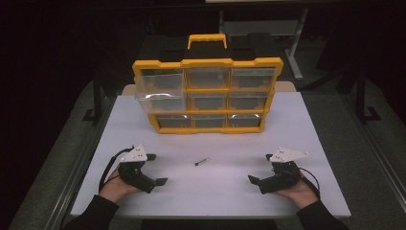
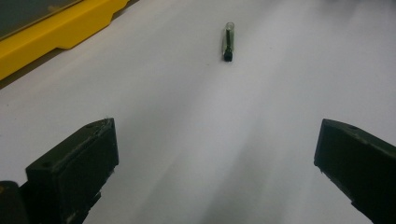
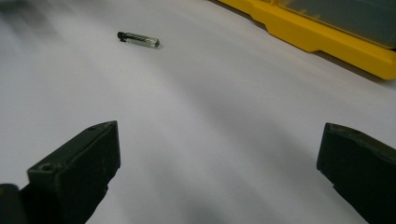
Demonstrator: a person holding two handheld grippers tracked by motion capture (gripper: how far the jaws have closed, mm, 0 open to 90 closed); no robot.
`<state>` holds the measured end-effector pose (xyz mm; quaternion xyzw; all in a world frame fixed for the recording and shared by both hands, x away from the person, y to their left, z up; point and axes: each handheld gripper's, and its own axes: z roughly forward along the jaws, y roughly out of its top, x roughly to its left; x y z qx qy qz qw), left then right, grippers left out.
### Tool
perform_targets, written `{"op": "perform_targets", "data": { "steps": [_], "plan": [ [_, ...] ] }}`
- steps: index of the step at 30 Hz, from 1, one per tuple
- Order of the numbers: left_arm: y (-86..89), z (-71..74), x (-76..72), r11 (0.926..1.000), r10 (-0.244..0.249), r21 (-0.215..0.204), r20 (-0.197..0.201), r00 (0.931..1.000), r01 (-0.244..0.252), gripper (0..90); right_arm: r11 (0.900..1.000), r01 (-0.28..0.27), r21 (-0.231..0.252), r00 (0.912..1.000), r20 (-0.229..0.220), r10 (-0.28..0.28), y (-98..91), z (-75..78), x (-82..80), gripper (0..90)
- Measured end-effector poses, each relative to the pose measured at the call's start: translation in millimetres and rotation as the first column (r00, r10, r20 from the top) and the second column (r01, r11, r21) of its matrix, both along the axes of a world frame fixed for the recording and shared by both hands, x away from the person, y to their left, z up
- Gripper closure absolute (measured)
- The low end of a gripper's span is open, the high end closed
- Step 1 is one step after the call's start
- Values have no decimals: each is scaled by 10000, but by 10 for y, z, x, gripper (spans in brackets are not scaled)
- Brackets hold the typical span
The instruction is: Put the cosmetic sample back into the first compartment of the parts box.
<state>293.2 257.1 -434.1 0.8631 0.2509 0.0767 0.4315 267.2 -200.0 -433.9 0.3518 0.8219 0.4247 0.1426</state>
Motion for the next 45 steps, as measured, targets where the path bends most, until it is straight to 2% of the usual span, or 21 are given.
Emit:
{"op": "perform_targets", "data": {
  "steps": [9,13,16,23,28,45],
  "plan": [
    [8,7,7,9996,23,-277,-83,10000,-25,0,9997,-208,92,9998,-16,208,45,31,29,0],
    [14,7,7,9997,-9,-234,-146,9999,6,0,9996,-278,84,9996,-27,278,71,69,64,0],
    [19,19,6,9995,90,-300,29,10000,-89,0,9994,-329,68,9995,33,329,87,94,96,0],
    [10,13,-9,9998,27,-207,12,10000,-27,0,9991,-398,124,9992,20,398,125,123,158,0],
    [14,15,-5,9994,23,-358,-43,10000,-25,0,9987,-484,143,9988,88,483,156,153,177,0],
    [-2,8,-8,9994,-104,-325,-12,9999,104,0,9970,-771,49,9970,-37,771,267,169,251,0]
  ]
}}
